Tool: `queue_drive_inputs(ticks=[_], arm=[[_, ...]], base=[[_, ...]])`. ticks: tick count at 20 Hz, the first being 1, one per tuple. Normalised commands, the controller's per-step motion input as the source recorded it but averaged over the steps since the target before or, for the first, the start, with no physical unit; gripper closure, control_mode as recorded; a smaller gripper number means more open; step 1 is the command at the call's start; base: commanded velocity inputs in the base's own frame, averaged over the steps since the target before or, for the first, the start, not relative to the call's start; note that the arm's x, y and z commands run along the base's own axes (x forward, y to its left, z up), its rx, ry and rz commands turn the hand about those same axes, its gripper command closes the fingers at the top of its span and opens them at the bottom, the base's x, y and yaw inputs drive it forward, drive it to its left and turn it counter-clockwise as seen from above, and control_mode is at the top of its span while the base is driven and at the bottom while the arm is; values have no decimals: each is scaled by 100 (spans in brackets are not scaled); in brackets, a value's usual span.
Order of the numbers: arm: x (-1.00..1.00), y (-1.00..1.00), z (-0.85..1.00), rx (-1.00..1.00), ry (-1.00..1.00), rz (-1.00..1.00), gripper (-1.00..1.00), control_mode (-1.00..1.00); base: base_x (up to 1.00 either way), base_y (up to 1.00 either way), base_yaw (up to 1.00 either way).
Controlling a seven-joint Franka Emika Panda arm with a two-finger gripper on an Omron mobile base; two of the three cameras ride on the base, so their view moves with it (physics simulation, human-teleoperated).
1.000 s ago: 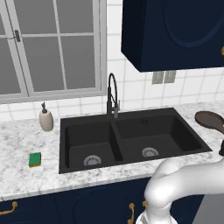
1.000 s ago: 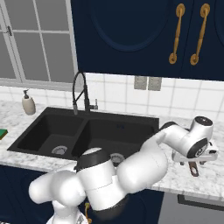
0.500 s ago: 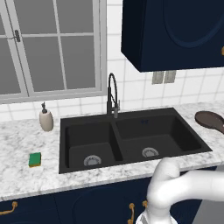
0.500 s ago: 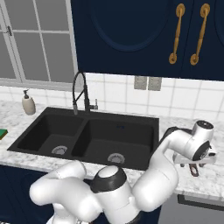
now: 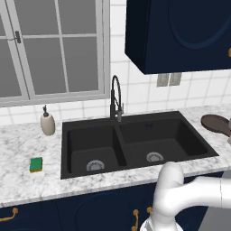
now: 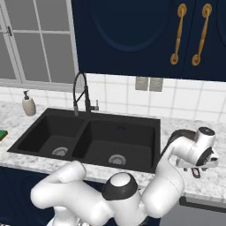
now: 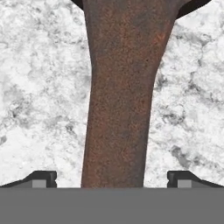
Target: Pick the pan and sponge and place them into the sink. Then turn on the water.
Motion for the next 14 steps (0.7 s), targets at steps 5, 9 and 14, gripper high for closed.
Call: queue_drive_inputs(ticks=[5,9,14], arm=[[15,-9,-30,0,0,0,-100,-100],[3,0,-23,-7,14,0,100,-100],[0,8,-28,-8,-1,0,100,-100]], base=[[0,0,0],[0,0,0],[0,0,0]])
